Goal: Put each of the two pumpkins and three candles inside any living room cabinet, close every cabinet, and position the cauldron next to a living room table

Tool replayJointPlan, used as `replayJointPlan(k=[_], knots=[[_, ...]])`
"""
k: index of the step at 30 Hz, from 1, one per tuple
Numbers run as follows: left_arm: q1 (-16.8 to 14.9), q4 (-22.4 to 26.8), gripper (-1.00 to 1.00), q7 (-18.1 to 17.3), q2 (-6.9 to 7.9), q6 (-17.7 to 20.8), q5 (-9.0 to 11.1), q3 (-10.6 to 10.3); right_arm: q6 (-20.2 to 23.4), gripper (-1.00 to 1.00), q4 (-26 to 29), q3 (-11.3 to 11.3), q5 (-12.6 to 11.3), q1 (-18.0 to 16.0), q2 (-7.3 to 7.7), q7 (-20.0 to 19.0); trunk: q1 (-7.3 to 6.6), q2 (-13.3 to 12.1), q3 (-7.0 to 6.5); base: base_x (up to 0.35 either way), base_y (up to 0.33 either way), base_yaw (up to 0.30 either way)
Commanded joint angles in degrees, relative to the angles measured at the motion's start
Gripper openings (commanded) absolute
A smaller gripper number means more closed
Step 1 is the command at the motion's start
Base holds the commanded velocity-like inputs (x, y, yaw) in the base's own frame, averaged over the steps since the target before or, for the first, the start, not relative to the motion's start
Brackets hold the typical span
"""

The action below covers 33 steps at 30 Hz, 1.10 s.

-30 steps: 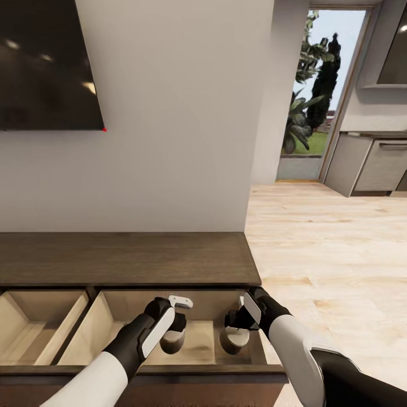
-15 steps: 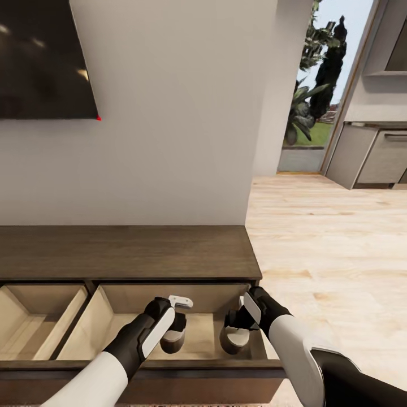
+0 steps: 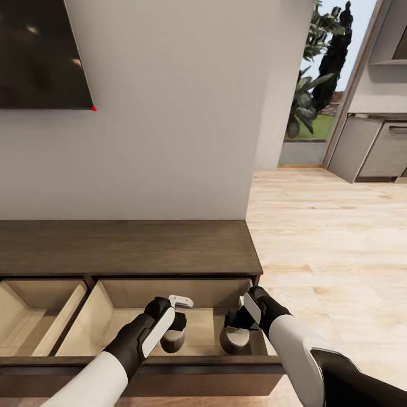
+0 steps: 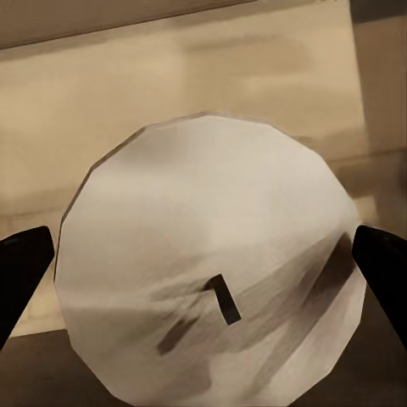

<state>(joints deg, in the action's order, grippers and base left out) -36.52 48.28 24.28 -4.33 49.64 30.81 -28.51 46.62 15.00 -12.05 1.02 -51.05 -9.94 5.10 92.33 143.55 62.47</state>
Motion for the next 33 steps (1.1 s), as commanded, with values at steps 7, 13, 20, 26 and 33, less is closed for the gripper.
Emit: replayJointPlan(k=[7,13,20,26,33], knots=[[0.0,0.1,-1.0,0.5,0.03,0.1,0.6,-0.1,0.2,-1.0,0.1,-0.4,0.0,0.0,-0.06,0.3,-0.01,0.0,0.05,0.005,0.0,0.0],[0.0,-0.1,-1.0,0.5,0.03,0.2,0.6,-0.1,0.2,-1.0,0.1,-0.4,0.0,0.0,-0.06,0.3,-0.01,0.0,0.05,0.1,0.0,0.0],[0.0,-0.1,-1.0,0.5,0.01,0.2,0.6,-0.1,0.2,-1.0,0.1,-0.4,0.0,0.0,-0.06,0.3,-0.01,0.0,0.05,0.028,0.007,0.0],[0.0,-0.2,-1.0,0.5,-0.02,0.2,0.6,-0.1,0.2,-1.0,0.1,-0.4,0.0,0.0,-0.06,0.3,-0.01,0.0,0.05,0.085,0.039,0.0],[0.0,0.0,-1.0,0.6,0.02,0.2,0.6,-0.1,0.2,-1.0,0.0,-0.4,0.0,0.0,-0.06,0.2,-0.01,0.0,0.05,0.008,0.004,0.0]])
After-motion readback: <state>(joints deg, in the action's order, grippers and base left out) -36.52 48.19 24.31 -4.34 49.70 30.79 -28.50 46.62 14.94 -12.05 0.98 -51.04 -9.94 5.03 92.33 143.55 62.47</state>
